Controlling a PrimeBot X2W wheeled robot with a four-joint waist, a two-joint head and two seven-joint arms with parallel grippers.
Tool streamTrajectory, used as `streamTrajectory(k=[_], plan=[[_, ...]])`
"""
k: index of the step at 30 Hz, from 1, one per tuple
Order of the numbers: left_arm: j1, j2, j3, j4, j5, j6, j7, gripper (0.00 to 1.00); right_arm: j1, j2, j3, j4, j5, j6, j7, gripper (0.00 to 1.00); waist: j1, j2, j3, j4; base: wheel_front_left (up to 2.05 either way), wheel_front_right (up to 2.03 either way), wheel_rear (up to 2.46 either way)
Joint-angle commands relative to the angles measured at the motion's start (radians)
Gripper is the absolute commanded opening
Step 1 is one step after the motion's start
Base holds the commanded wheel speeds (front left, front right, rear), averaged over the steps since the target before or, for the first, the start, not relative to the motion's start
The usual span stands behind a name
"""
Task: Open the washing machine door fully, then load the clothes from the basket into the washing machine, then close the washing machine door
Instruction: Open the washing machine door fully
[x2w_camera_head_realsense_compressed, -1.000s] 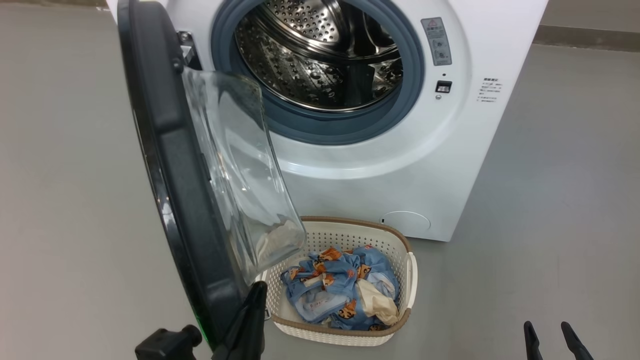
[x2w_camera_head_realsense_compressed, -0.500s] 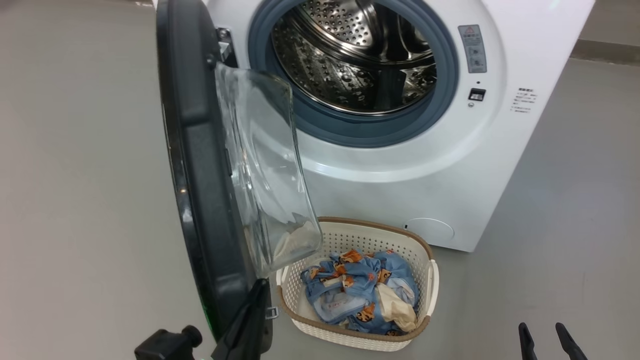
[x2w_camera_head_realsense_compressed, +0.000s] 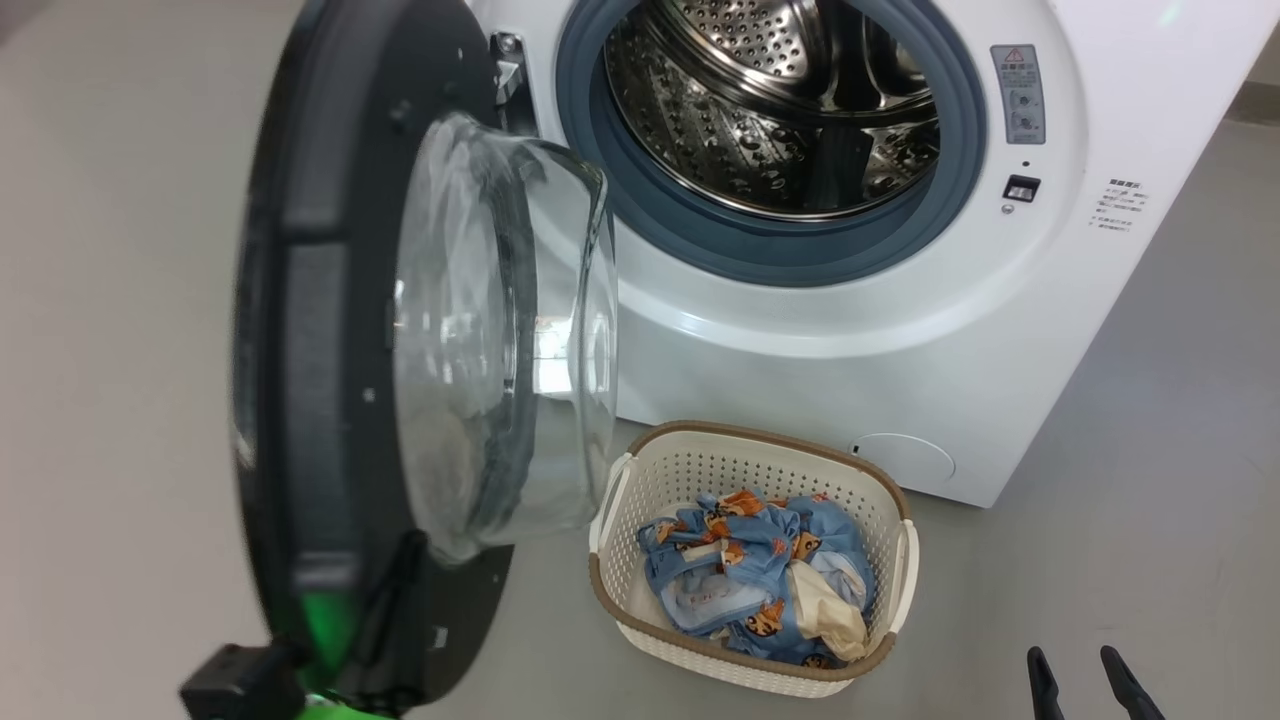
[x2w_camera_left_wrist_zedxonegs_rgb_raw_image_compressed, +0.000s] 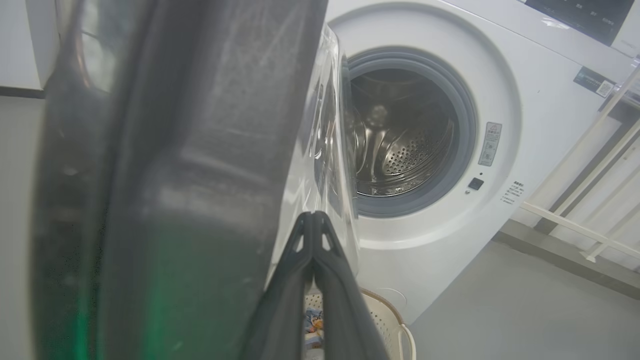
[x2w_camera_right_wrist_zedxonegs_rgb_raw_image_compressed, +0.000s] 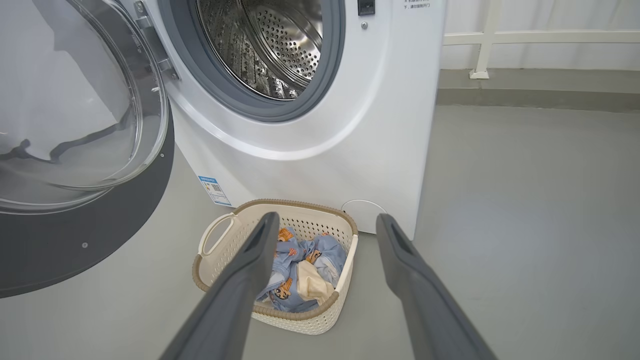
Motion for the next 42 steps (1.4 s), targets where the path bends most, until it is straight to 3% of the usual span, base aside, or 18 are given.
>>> streamTrajectory(k=[1,14,25,33,42], plan=[[-0.055,0.026,0.066,-0.001,0.000,0.019,-0.015,0.00,-0.011,-0.014,0.030,-0.018,-0.004,0.002,-0.012,1.00,0.0000,0.0000,0.006,0.007,0.00,0.00,0.00],[-0.148,0.106,0.249,0.195,-0.006,0.060,-0.119,0.00,-0.016,-0.014,0.062,-0.009,-0.004,0.002,-0.012,1.00,0.0000,0.0000,0.011,-0.009,0.00,0.00,0.00],[-0.242,0.164,0.371,0.407,-0.021,0.067,-0.168,0.00,-0.014,-0.014,0.070,0.001,-0.005,0.002,-0.012,1.00,0.0000,0.0000,0.000,-0.041,0.00,0.00,0.00],[-0.341,0.235,0.411,0.596,-0.009,0.027,-0.178,0.00,-0.013,-0.014,0.071,0.005,-0.003,0.002,-0.012,1.00,0.0000,0.0000,0.001,-0.049,0.00,0.00,0.00],[-0.421,0.268,0.450,0.743,0.037,-0.003,-0.181,0.00,-0.014,-0.014,0.078,0.012,0.000,0.002,-0.012,1.00,0.0000,0.0000,-0.006,-0.061,0.00,0.00,0.00]])
